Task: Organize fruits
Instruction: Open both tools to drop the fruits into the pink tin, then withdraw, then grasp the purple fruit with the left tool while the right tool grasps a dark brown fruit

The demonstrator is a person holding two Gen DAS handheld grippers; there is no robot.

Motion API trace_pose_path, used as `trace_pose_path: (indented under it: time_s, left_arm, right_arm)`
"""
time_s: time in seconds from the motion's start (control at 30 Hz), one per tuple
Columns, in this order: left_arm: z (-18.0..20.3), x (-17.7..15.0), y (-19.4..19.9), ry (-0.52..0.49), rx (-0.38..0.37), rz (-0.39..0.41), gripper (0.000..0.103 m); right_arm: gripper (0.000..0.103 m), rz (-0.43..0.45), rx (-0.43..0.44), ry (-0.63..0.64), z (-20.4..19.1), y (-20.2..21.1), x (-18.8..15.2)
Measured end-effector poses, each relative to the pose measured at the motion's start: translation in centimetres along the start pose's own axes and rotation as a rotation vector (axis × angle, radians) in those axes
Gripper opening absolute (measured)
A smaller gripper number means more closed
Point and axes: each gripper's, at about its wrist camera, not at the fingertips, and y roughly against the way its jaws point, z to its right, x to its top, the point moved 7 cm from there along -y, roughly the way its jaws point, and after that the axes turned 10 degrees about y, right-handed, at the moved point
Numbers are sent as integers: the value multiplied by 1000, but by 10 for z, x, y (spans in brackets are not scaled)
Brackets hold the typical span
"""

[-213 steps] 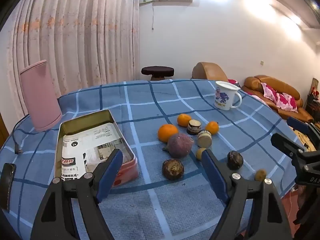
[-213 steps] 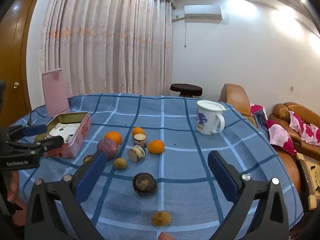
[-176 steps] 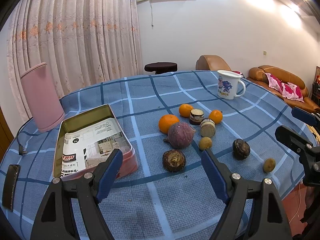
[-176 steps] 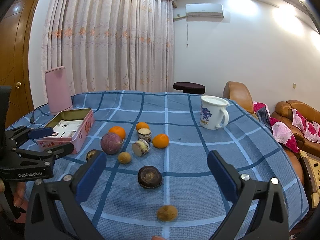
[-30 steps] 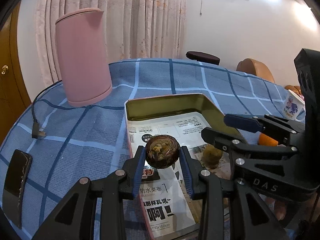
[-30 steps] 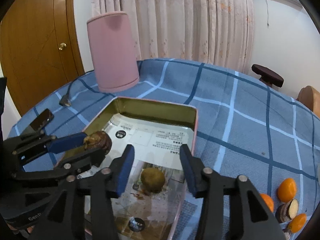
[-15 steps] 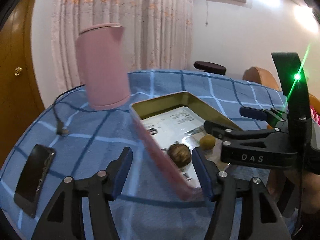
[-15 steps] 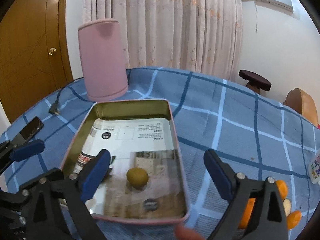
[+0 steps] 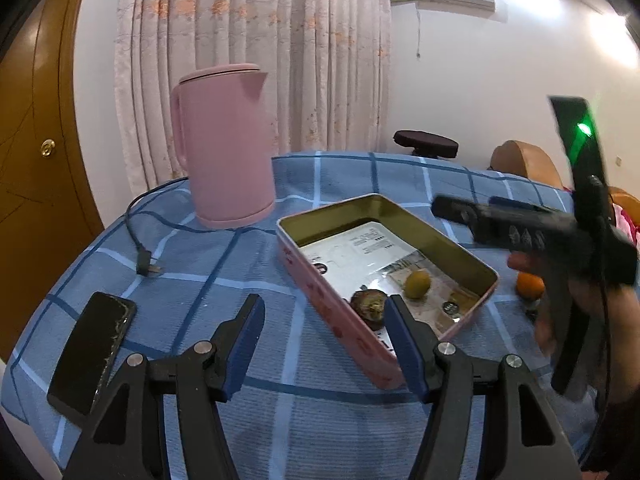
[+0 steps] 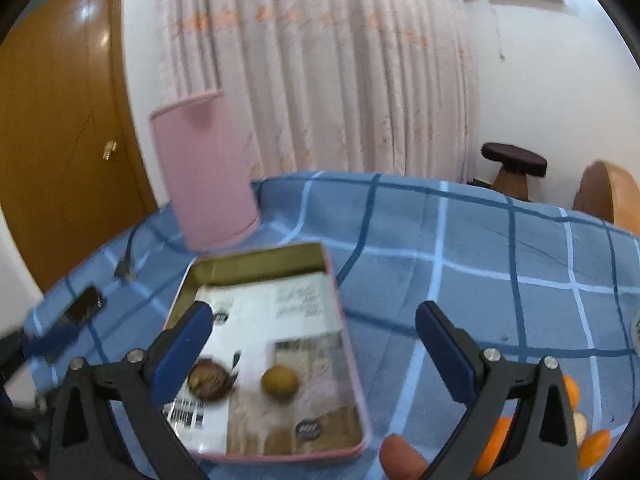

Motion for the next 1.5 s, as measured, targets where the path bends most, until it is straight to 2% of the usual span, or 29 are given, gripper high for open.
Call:
trace_pose_path:
  time_s: [0.07, 0.17, 0.2, 0.27, 0.33, 0.43, 0.6, 0.63, 0.73, 0.87, 0.93, 1.03, 1.1, 1.17, 1.23, 1.3, 1.5]
  left_arm:
    - [1, 0, 1, -1, -5, 0, 64]
    - [-2, 3, 5, 3, 0, 11, 64]
    - [-4, 5, 7, 9, 3, 19, 64]
    - [-6, 7, 11, 17, 10, 33, 64]
    - [-7, 9, 15, 21, 12, 43, 64]
    - [-6, 12, 21, 26, 16, 64, 64]
    - [12, 11, 30, 6, -26, 77, 65]
    - [19, 10, 31, -2, -41, 76, 68]
    - [50, 2, 27, -23, -101, 61, 75]
    - [102, -14, 14, -82, -201, 2, 75]
    - [123, -20, 10, -107, -226, -17, 75]
    - [158, -31, 4, -141, -274, -46, 75]
    - [178, -37, 1, -170, -296, -63, 75]
    - [194, -44, -2, -199, -312, -77, 75]
    - [208, -50, -3, -221, -343, -96, 75]
    - [216, -54, -9, -240, -336, -105, 75]
    - [230, -65, -31, -261, -329, -162, 75]
  right_arm:
    - [103, -27, 5, -14, 4, -12, -1]
    - [103, -66, 84, -52, -1, -22, -12]
    - [103, -71, 86, -41, -7, -21, -14]
    - [103, -62, 108, -24, -20, -15, -16]
    - [103, -61, 194, -30, -40, -6, -18]
    - [103, -26, 219, 5, -59, 14, -18]
    - [103, -15, 73, 32, -32, 54, -32]
    - [103, -11, 9, 35, -19, 69, -38]
    - [103, -10, -164, 49, 16, 116, -65]
    - [103, -58, -321, 22, 56, 163, -112]
    - [103, -95, -383, -32, 79, 181, -141]
    - [100, -125, -386, -97, 97, 194, -169]
    - [92, -156, -401, -105, 105, 198, -183]
    - [80, -159, -389, -114, 107, 198, -190]
    - [79, -154, -369, -133, 110, 198, -193]
    - [76, -148, -355, -139, 109, 199, -197]
    - [61, -136, -307, -134, 105, 194, -195]
